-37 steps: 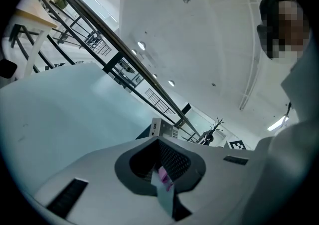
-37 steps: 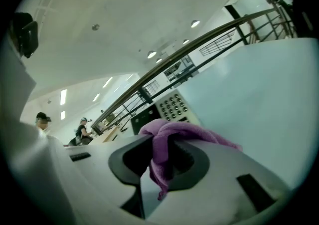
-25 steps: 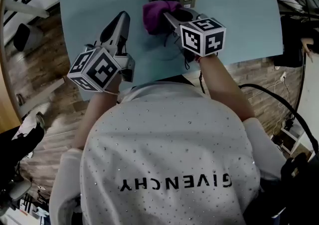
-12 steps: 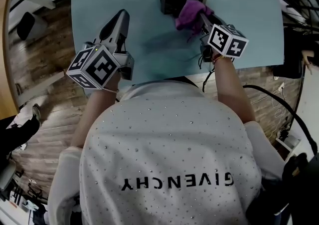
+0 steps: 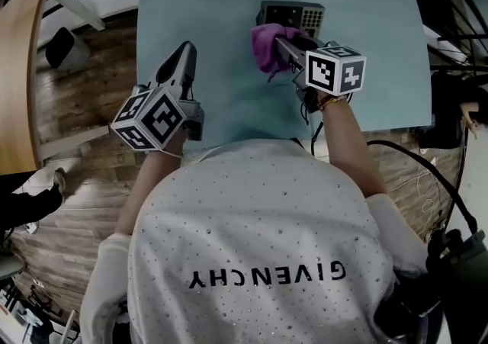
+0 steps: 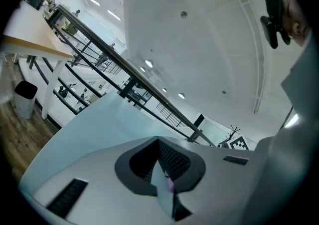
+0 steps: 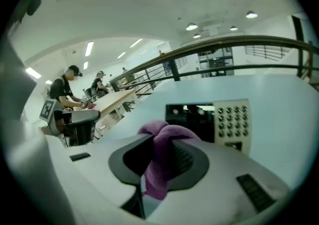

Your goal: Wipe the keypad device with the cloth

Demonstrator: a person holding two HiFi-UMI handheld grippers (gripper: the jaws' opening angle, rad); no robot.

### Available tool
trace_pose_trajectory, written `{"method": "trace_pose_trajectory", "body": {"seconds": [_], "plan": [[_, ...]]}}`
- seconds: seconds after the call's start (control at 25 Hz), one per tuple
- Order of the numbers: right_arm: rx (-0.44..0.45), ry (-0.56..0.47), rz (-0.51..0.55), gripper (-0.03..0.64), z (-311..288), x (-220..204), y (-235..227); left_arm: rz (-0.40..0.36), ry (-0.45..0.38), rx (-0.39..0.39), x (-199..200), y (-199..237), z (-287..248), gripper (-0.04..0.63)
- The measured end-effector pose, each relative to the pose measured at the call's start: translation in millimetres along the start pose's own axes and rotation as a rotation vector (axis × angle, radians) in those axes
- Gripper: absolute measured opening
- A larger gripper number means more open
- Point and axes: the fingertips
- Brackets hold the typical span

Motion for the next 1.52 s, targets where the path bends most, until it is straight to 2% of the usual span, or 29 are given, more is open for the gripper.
{"method": "trace_pose_trajectory", "body": {"seconds": [0.08, 0.2, 0.28, 0.4, 0.6, 0.92, 1.24, 1.32, 1.4, 1.52], "plan": [[0.014, -0.008, 0.103, 0.072, -13, 25, 20, 0.000, -0.034, -0.008, 9, -1, 8, 0.000], [-0.039, -0.039, 0.238, 0.072, -32, 58, 39, 0.038, -0.075, 0.010, 19, 13, 21, 0.000], [-0.069, -0.059, 0.278, 0.074, -39, 71, 46, 0.051, -0.091, 0.025, 22, 20, 30, 0.000], [-0.078, -0.057, 0.220, 0.074, -43, 70, 46, 0.060, -0.115, 0.034, 25, 20, 43, 0.000], [-0.123, 0.003, 0.121, 0.074, -47, 37, 29, 0.057, -0.129, 0.042, 28, 23, 52, 0.000], [-0.065, 0.091, 0.073, 0.074, -54, -21, 33, 0.055, -0.096, -0.005, 21, 6, 40, 0.000], [0.040, 0.138, 0.042, 0.072, -63, -45, 36, 0.079, -0.091, -0.030, 11, -6, 30, 0.000], [0.102, 0.091, 0.012, 0.072, -53, -29, 41, 0.070, -0.099, -0.029, 11, -10, 33, 0.000], [0.162, -0.018, 0.009, 0.072, -35, 7, 47, 0.059, -0.116, -0.009, 15, -11, 41, 0.000], [0.165, -0.179, 0.120, 0.072, -6, 79, 46, 0.062, -0.168, 0.062, 22, -2, 60, 0.000]]}}
Point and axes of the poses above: the fingertips, and each gripper's own axes: z backward along the fingers, y to its left, x out of its top, and after that the axes turned 3 degrees about y, right-handed
